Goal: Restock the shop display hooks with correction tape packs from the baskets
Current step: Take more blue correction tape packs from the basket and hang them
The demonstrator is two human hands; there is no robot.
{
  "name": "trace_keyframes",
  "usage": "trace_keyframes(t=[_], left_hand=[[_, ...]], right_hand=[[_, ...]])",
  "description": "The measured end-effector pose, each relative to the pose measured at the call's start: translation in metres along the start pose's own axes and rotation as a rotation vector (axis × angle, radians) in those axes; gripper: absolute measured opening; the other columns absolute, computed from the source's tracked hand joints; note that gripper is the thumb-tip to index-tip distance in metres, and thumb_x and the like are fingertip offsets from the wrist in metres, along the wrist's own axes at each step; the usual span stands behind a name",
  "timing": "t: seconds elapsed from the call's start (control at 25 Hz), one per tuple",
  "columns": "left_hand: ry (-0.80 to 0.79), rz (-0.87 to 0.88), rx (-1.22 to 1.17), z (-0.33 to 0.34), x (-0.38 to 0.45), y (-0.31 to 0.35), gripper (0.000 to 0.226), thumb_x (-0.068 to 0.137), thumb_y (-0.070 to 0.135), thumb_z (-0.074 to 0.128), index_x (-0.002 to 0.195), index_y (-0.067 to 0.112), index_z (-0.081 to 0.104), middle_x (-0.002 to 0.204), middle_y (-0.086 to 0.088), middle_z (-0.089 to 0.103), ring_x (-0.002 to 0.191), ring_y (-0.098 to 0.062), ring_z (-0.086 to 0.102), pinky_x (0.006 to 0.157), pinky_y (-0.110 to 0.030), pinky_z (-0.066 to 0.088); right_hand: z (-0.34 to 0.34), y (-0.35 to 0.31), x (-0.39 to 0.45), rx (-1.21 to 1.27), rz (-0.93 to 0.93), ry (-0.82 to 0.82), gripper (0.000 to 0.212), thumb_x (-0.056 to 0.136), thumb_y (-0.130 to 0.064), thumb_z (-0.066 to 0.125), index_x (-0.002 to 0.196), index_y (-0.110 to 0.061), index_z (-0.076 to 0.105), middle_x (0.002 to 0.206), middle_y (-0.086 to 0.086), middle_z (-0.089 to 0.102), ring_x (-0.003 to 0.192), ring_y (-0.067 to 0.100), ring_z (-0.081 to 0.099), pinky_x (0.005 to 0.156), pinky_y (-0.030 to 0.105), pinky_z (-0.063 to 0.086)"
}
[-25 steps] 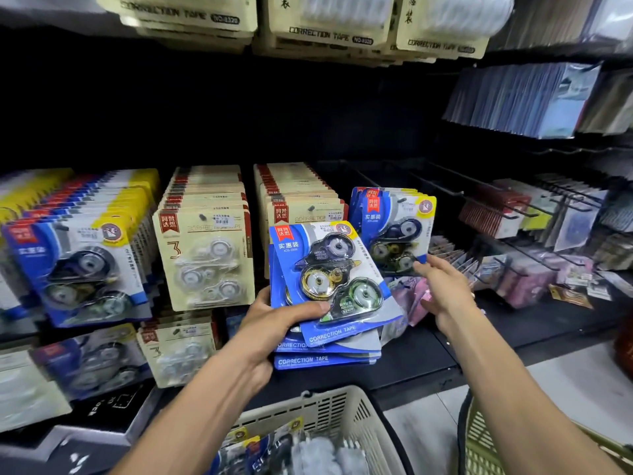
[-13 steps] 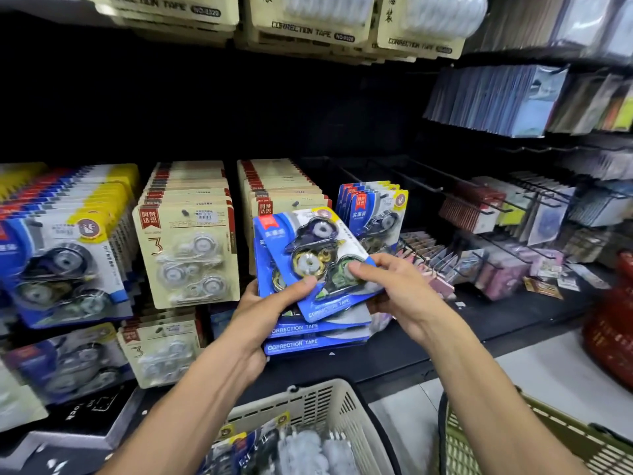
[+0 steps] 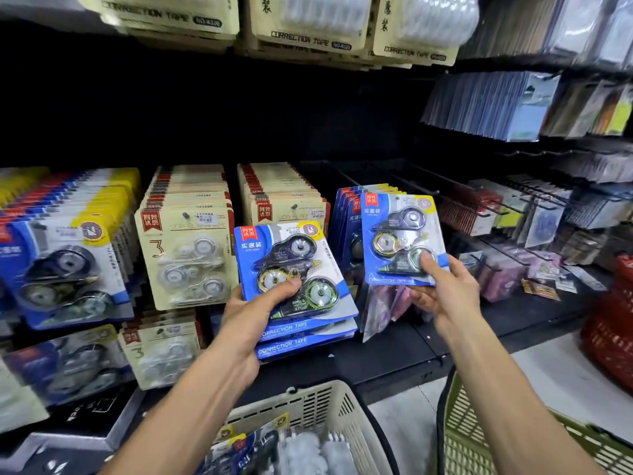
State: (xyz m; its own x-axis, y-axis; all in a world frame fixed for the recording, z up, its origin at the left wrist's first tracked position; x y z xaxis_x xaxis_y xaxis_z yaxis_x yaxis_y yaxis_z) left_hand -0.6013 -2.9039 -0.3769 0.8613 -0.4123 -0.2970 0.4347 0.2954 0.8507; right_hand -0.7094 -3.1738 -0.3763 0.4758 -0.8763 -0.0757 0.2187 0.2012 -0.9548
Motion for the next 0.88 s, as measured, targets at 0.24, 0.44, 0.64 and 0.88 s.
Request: trace_keyframes(t=[0.24, 0.44, 0.64, 0.88], left_hand=[[-0.008, 0.016, -0.008, 0.004, 0.003, -0.001, 0.059, 0.071, 0.015, 0.088, 0.124, 0.018, 0.063, 0.098, -0.009, 0.079, 0.081, -0.032, 0.078, 0.056, -0.043, 0.062], [-0.003, 0.026, 0.012, 0.005, 0.005, -0.003, 0.057, 0.071, 0.013, 0.088, 0.122, 0.019, 0.063, 0.097, -0.007, 0.080, 0.080, -0.029, 0.078, 0.056, -0.039, 0.063], [0.016, 0.031, 0.010, 0.003, 0.006, -0.003, 0.056, 0.070, 0.013, 0.089, 0.120, 0.019, 0.064, 0.096, -0.006, 0.080, 0.078, -0.027, 0.078, 0.053, -0.037, 0.061], [0.009, 0.028, 0.028, -0.001, 0.007, -0.003, 0.060, 0.066, 0.015, 0.091, 0.120, 0.019, 0.065, 0.095, -0.005, 0.080, 0.081, -0.028, 0.078, 0.063, -0.041, 0.062]], right_hand=[[0.003, 0.003, 0.007, -0.107, -0.039, 0.004, 0.023, 0.086, -0.016, 0.077, 0.107, -0.016, 0.068, 0.084, 0.013, 0.072, 0.035, 0.013, 0.053, 0.037, 0.021, 0.048], [-0.002, 0.005, 0.020, -0.015, -0.036, 0.155, 0.028, 0.085, -0.020, 0.079, 0.105, -0.013, 0.061, 0.096, 0.016, 0.070, 0.043, 0.018, 0.059, 0.038, 0.023, 0.051], [-0.003, 0.016, 0.033, -0.021, -0.017, 0.223, 0.042, 0.081, -0.028, 0.083, 0.106, -0.016, 0.052, 0.109, 0.019, 0.070, 0.061, 0.028, 0.065, 0.047, 0.030, 0.054], [-0.002, 0.024, 0.041, -0.130, 0.010, 0.311, 0.056, 0.073, -0.033, 0.088, 0.103, -0.021, 0.042, 0.111, 0.017, 0.063, 0.060, 0.028, 0.065, 0.063, 0.044, 0.062]])
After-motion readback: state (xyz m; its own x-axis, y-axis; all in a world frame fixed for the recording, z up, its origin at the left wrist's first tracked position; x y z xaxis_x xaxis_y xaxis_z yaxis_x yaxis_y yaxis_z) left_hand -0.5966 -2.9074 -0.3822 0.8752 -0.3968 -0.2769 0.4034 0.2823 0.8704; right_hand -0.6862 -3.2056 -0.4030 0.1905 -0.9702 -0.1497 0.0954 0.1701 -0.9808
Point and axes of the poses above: each hand's wrist, its own x-axis towards the middle knuckle, its own z-axis out of the palm, y = z × x, the point moved 4 cm from there along x, towards the middle knuckle
